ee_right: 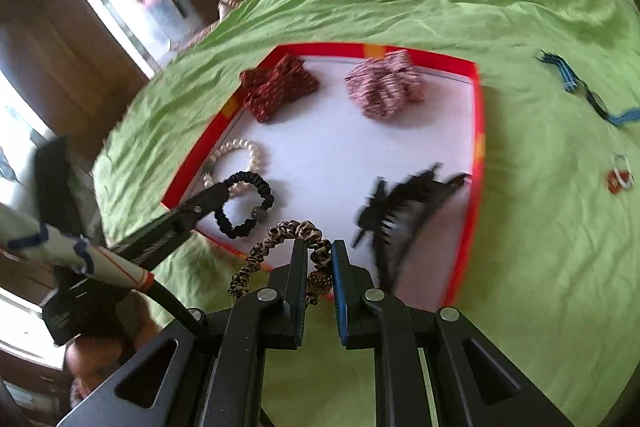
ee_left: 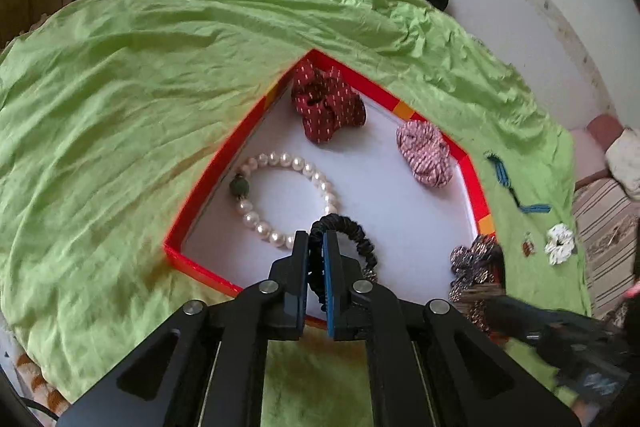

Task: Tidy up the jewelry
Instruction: 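Carry both scrunchies into the red-rimmed box and open both tools, then move the left tool to the bead bracelets while the right moves to the white cherry scrunchie, then grasp a bead bracelet with the left tool while the right grasps the white cherry scrunchie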

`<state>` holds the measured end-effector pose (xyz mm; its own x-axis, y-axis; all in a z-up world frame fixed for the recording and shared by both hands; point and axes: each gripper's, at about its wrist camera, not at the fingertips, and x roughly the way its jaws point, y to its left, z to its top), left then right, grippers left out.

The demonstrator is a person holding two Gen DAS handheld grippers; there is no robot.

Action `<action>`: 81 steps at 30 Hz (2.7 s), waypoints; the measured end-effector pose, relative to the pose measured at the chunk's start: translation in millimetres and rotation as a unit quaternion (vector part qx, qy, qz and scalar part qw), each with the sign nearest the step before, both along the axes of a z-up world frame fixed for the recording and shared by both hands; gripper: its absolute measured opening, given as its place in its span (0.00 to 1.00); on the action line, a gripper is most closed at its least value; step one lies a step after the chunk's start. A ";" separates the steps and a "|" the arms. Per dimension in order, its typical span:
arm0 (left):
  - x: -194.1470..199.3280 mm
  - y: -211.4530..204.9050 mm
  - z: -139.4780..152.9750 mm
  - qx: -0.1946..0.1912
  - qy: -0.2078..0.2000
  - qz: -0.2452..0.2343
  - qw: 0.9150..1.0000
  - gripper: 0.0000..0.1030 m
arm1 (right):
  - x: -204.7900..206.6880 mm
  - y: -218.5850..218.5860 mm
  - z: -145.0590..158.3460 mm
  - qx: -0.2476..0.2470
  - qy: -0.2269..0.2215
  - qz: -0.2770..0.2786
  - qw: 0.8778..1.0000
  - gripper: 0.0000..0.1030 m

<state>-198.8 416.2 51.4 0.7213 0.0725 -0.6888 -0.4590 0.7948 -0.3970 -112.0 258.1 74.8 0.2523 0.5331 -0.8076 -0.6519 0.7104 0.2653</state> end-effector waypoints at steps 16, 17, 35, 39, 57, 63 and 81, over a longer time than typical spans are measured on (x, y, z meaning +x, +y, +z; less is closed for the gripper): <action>5.1 -9.4 -2.2 -0.075 -0.041 -0.065 0.994 0.37 | 3.1 7.2 -10.0 -0.068 -0.070 -0.008 0.995 0.17; 3.4 -7.8 -1.6 -0.082 -0.048 -0.062 0.994 0.40 | 2.6 4.6 -6.0 -0.061 -0.072 -0.009 0.996 0.21; 0.6 -16.0 2.0 -0.053 -0.057 -0.049 0.996 0.44 | -8.7 -90.5 8.2 -0.009 -0.053 -0.079 0.995 0.32; 0.4 -27.8 6.1 0.003 -0.042 -0.036 0.998 0.44 | -4.8 -139.3 4.0 -0.015 -0.055 -0.131 0.990 0.32; -9.0 -132.2 42.9 0.105 -0.015 -0.125 0.986 0.49 | 0.7 -364.9 -23.8 -0.023 -0.037 -0.328 0.944 0.39; 26.7 -185.2 64.1 0.061 -0.005 -0.207 0.976 0.50 | 18.0 -395.8 -29.1 0.017 -0.030 -0.342 0.939 0.40; 259.5 -298.3 39.5 0.052 0.103 -0.318 0.941 0.34 | 188.5 -380.6 -4.5 0.094 -0.056 -0.332 0.937 0.70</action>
